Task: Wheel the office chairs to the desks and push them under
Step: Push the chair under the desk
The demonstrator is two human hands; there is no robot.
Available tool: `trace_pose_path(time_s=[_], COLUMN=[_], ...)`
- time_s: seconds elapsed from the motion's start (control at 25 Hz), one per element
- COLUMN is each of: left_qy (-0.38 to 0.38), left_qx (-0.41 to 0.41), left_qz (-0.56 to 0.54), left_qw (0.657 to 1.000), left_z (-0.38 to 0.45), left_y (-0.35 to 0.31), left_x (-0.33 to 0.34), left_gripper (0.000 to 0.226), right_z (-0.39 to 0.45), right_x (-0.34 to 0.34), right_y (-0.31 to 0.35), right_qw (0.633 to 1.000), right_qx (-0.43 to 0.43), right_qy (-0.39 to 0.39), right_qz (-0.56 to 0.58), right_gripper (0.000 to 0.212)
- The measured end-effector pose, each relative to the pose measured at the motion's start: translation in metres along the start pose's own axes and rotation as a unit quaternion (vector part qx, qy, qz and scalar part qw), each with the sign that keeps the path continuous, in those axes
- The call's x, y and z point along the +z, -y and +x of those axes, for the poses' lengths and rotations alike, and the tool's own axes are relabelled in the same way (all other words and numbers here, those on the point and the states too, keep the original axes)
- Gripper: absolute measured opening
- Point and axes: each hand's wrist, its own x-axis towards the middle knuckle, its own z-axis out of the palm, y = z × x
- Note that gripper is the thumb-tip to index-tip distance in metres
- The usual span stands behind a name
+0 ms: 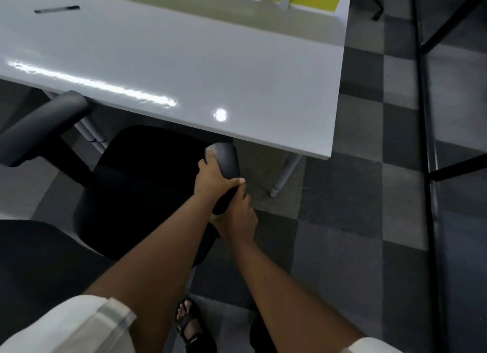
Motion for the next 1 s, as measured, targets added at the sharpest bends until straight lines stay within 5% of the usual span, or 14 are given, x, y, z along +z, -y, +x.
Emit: trace_pose_path(time_s=[0.32, 0.48, 1.0], left_qy=[0.138, 0.172, 0.042], left_qx=[0.161, 0.209, 0.111], left_qz=[0.127, 0.166, 0.002], left_qw=[0.969, 0.948, 0.993], left_z=[0.008, 0.014, 0.001], left_y=[0.001, 0.002, 0.037], left_x=[-0.01, -0.012, 0.01], left_gripper=[0.139, 0.137, 0.12], right_z=[-0.03, -0.033, -0.022], right_x=[0.044, 0.058, 0.033], right_y=[0.027, 0.031, -0.018], right_qw=[0.976, 0.962, 0.97], right_qx=[0.182, 0.205, 0.011], right_qy=[-0.054, -0.026, 0.049], right_qz=[0.107, 0.178, 0.239], right_gripper=[0.108, 0.116, 0.119])
